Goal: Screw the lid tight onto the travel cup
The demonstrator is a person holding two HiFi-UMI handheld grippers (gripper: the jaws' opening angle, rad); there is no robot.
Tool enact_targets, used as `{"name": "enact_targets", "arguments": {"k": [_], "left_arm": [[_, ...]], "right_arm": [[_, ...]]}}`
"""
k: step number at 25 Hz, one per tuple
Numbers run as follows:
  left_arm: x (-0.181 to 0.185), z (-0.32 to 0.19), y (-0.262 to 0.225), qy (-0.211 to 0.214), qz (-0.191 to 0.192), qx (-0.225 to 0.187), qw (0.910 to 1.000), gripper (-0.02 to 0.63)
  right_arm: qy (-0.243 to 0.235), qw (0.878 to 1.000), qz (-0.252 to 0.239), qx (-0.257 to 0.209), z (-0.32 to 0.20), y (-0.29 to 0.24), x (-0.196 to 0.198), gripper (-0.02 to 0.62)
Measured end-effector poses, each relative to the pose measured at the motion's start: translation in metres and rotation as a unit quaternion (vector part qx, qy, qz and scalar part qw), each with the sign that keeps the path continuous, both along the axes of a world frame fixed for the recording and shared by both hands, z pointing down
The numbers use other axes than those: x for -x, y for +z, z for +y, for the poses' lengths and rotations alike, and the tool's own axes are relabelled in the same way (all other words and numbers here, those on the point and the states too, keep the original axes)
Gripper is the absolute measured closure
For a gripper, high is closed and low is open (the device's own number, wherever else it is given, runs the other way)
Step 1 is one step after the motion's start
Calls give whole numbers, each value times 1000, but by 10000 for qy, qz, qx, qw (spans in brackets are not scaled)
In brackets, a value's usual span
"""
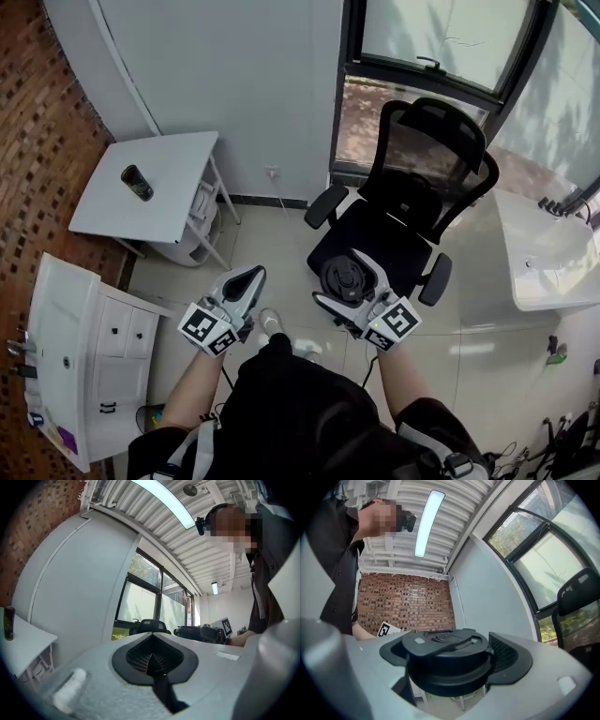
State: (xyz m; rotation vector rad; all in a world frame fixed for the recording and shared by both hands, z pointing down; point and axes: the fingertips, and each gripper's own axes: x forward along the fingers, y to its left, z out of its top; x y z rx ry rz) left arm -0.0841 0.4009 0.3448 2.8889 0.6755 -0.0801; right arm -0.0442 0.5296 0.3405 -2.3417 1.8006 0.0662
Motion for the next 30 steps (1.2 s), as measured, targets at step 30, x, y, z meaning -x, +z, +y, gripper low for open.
{"name": "enact_targets", "arguments": {"k": [30], "left_arm": [[-189,-226,3,-15,164,120,9998,604]], "right_arm": [[39,9988,243,434,-218,-1,-185,110]]}}
